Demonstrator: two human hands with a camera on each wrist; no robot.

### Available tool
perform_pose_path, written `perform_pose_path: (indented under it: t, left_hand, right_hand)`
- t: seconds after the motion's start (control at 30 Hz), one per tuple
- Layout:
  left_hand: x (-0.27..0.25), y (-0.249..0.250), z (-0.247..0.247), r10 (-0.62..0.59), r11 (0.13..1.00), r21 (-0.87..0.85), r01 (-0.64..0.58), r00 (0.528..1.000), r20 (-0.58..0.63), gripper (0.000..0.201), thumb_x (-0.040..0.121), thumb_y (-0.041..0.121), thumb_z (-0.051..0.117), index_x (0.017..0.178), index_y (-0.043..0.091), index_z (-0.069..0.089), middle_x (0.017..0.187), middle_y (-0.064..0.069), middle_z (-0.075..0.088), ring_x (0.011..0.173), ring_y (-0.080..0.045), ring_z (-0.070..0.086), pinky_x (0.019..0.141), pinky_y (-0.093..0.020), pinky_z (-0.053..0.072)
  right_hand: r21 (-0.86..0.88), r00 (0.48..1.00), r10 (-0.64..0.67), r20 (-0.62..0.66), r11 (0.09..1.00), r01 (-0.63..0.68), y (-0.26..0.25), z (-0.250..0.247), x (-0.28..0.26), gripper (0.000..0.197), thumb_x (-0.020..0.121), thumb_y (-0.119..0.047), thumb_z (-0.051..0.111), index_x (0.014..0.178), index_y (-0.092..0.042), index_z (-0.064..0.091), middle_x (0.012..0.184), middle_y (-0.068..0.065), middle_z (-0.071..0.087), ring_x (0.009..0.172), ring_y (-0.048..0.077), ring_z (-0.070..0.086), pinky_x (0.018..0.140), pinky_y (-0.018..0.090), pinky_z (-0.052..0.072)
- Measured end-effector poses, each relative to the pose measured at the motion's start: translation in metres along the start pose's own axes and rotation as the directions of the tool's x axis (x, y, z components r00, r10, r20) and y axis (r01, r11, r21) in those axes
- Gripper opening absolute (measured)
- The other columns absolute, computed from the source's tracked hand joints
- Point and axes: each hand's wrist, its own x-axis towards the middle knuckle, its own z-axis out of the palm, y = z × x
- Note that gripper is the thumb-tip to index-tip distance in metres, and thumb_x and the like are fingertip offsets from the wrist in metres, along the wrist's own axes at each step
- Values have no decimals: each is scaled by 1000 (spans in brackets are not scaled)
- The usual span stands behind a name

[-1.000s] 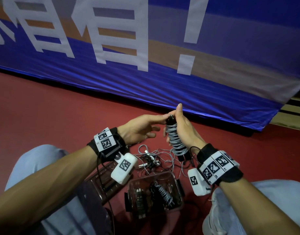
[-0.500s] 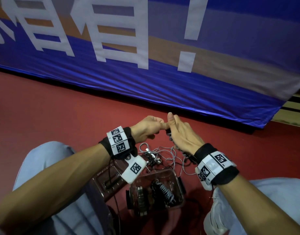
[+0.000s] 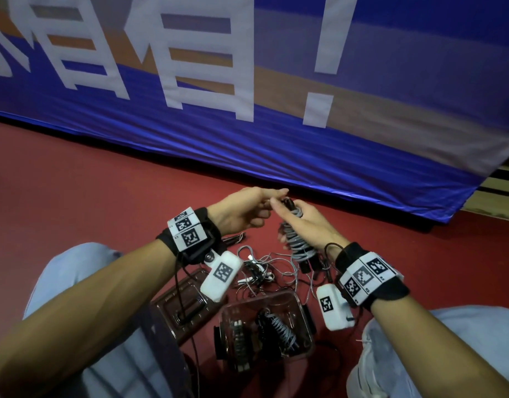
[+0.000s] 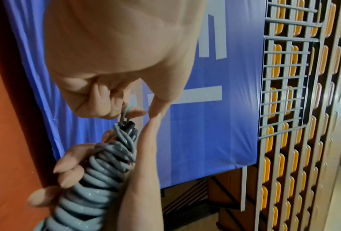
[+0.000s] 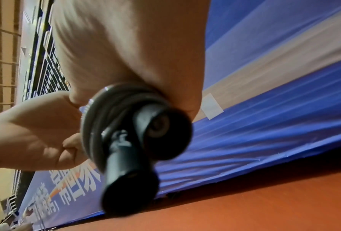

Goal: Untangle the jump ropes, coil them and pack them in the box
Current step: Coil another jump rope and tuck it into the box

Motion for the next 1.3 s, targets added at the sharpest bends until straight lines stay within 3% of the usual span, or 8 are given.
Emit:
perform_pose_path:
  t: [0.23, 0.37, 0.53, 0.67, 0.77, 0.97, 1.13, 1.3]
  left_hand:
    - [0, -4, -18, -61, 944, 318, 84, 995, -81, 34, 84, 38, 79, 64, 21, 58, 59, 7, 39, 52, -9, 29, 45, -22, 25]
    - [2, -13, -16, 67, 888, 460, -9, 992, -109, 59, 88, 37, 77, 48, 22, 37, 48, 9, 31, 49, -11, 23, 46, -24, 19]
    - [2, -12, -20, 209, 861, 489, -143, 974, -84, 49, 87, 42, 76, 55, 23, 44, 56, 3, 34, 52, -12, 27, 49, -26, 23]
    - [6, -7, -30, 185, 917, 371, -143, 979, -80, 30, 91, 42, 69, 77, 17, 77, 81, 7, 58, 73, -12, 44, 61, -25, 35]
    - [9, -10, -33, 130, 976, 186, -115, 989, -73, 23, 94, 34, 67, 91, 14, 79, 83, 5, 62, 66, -8, 49, 58, -22, 36]
    - [13, -12, -42, 41, 973, -220, -63, 994, -104, 22, 94, 12, 61, 111, 17, 75, 77, 7, 61, 59, -4, 48, 51, -14, 42]
    - [6, -25, -46, 145, 980, -94, -175, 953, -268, 22, 90, 9, 68, 111, 6, 74, 88, -1, 64, 58, -8, 46, 53, -20, 37]
    - [1, -55, -41, 98, 995, 57, -85, 958, -269, 17, 96, 18, 63, 105, 6, 71, 88, -4, 66, 58, -12, 53, 51, -23, 38]
  right_hand:
    - [-481, 990, -141, 0, 868, 124, 11, 17, 6, 46, 86, -26, 76, 125, -19, 53, 88, -10, 63, 65, 5, 63, 49, 14, 44]
    - [-609, 994, -103, -24, 791, 67, 17, 21, 8, 54, 85, -29, 76, 129, -16, 48, 86, -11, 54, 70, 4, 58, 51, 19, 39]
    - [-470, 988, -140, -59, 877, 96, 24, 20, 14, 41, 84, -34, 78, 115, -20, 55, 88, -10, 67, 72, 4, 66, 54, 17, 44]
    - [-323, 987, -116, -113, 944, 73, 32, 17, 22, 42, 81, -39, 83, 109, -21, 58, 95, -8, 69, 81, 8, 67, 65, 24, 49]
    - [-88, 988, -84, -128, 993, 73, 36, 18, 27, 29, 85, -27, 80, 106, -17, 62, 89, -2, 71, 74, 14, 67, 72, 34, 55]
    - [379, 997, 63, -45, 925, -41, 34, 32, 37, 38, 96, -19, 68, 124, -6, 46, 89, 17, 74, 55, 23, 62, 48, 30, 52]
    - [446, 996, 84, 29, 891, -88, 39, 46, 39, 50, 85, -14, 82, 118, -7, 44, 89, 19, 69, 57, 24, 60, 45, 29, 51]
    - [342, 994, 95, 49, 934, -106, 58, 59, 41, 57, 77, -18, 88, 123, -9, 56, 103, 20, 75, 87, 34, 73, 76, 44, 59]
